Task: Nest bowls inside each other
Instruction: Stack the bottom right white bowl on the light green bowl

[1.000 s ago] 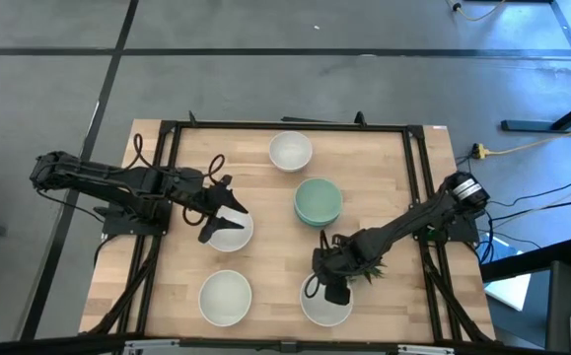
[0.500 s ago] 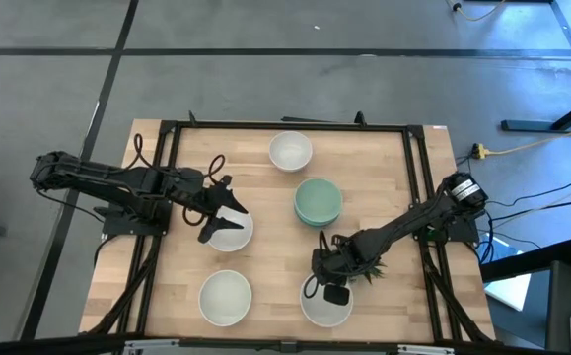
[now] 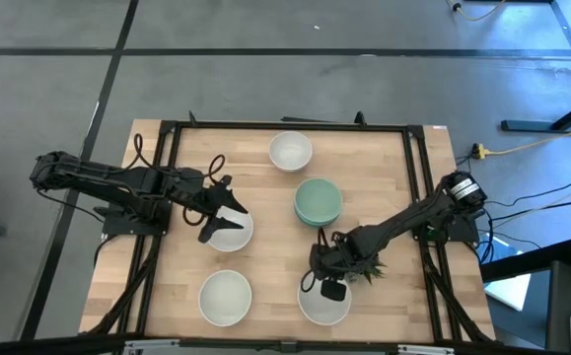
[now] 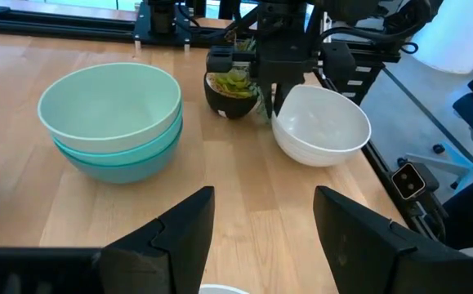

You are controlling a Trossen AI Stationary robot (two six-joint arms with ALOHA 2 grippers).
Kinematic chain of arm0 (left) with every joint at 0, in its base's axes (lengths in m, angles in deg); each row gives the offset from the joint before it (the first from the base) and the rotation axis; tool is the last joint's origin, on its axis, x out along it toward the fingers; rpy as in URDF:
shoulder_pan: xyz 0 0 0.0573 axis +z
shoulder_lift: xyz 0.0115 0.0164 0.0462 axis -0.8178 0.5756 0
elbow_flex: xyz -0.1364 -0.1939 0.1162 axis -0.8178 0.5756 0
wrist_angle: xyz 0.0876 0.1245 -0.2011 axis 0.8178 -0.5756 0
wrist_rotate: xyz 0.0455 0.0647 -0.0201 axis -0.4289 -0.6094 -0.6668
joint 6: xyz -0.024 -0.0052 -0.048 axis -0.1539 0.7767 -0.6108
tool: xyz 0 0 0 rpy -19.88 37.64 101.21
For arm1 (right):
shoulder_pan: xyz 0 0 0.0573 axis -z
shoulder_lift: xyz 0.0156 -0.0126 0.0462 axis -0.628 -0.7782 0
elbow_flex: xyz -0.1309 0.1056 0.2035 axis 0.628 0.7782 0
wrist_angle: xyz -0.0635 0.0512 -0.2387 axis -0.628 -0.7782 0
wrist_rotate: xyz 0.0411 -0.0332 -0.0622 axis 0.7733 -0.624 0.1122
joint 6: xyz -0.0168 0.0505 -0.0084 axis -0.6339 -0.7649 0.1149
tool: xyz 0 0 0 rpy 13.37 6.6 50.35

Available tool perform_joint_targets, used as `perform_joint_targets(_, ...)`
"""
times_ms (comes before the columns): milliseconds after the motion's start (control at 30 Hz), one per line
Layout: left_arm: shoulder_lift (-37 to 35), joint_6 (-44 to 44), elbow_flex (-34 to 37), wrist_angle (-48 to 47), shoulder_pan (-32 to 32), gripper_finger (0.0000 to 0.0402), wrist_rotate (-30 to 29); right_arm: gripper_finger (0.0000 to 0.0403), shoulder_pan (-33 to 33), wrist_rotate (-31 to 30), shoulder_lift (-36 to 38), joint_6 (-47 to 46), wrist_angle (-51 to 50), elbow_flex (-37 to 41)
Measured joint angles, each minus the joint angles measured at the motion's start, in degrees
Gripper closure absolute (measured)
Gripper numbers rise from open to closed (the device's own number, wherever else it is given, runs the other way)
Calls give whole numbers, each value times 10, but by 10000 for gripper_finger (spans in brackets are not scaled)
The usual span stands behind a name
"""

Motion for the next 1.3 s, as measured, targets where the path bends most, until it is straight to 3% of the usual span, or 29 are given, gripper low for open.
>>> perform_joint_targets(200,0,0,0,0,0,198,0,392,20,13,0,17,-44,-32)
perform_joint_targets(400,0,0,0,-6,0,198,0,392,55,8,0,81,-154,-117)
perform_joint_targets(733,0,0,0,-29,0,198,0,392,160,-57,1,218,-295,-285)
perform_joint_targets(900,0,0,0,-28,0,198,0,392,221,-69,2,294,-309,-354)
perform_joint_targets(1300,0,0,0,-28,0,198,0,392,339,-44,3,411,-325,-352)
